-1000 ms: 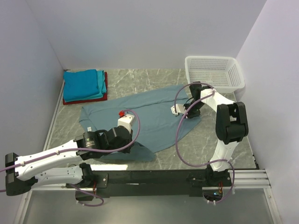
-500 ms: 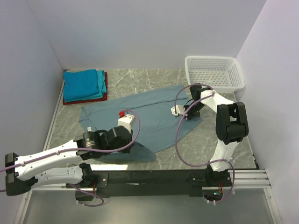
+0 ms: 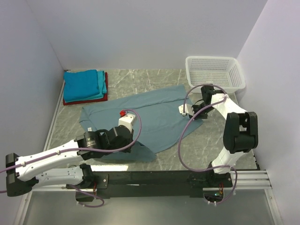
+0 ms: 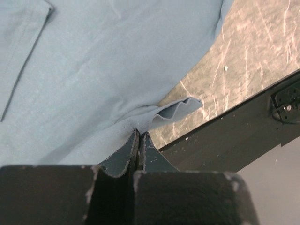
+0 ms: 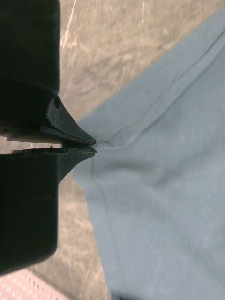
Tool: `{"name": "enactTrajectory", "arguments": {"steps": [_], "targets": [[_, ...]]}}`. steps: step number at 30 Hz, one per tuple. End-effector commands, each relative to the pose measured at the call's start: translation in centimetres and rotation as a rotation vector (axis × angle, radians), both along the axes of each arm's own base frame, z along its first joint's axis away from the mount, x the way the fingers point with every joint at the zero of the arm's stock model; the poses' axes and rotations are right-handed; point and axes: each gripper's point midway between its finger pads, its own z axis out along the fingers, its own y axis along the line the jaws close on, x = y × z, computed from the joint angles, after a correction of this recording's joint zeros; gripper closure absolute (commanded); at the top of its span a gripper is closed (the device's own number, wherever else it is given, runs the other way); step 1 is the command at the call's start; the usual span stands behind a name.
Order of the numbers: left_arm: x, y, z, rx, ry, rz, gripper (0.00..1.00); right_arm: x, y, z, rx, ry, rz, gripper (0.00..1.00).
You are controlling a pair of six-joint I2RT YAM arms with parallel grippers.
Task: Fold and stack the t-shirts
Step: Fold the tshirt
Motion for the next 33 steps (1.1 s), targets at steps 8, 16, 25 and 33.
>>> {"name": "enactTrajectory", "arguments": {"steps": [8, 16, 25, 33], "targets": [[1.7, -0.2, 4.0, -0.055, -0.1, 0.019, 1.0, -6.2, -1.7, -0.1, 0.055, 0.008, -0.012, 1.0], [1.3, -0.4, 3.7, -0.052, -0.08, -0.004, 1.0, -8.5, -3.0, -1.1, 0.06, 0.03, -0.04, 1.0], [1.0, -0.5, 3.7, -0.069, -0.073, -0.013, 0.99, -8.9, -3.8, -1.3, 0.063, 0.024, -0.063, 1.0], [1.1, -0.4, 3.9, -0.066, -0.079, -0.016, 1.0, -7.3, -4.3, -0.8, 0.072, 0.003, -0.095, 1.0]]}}
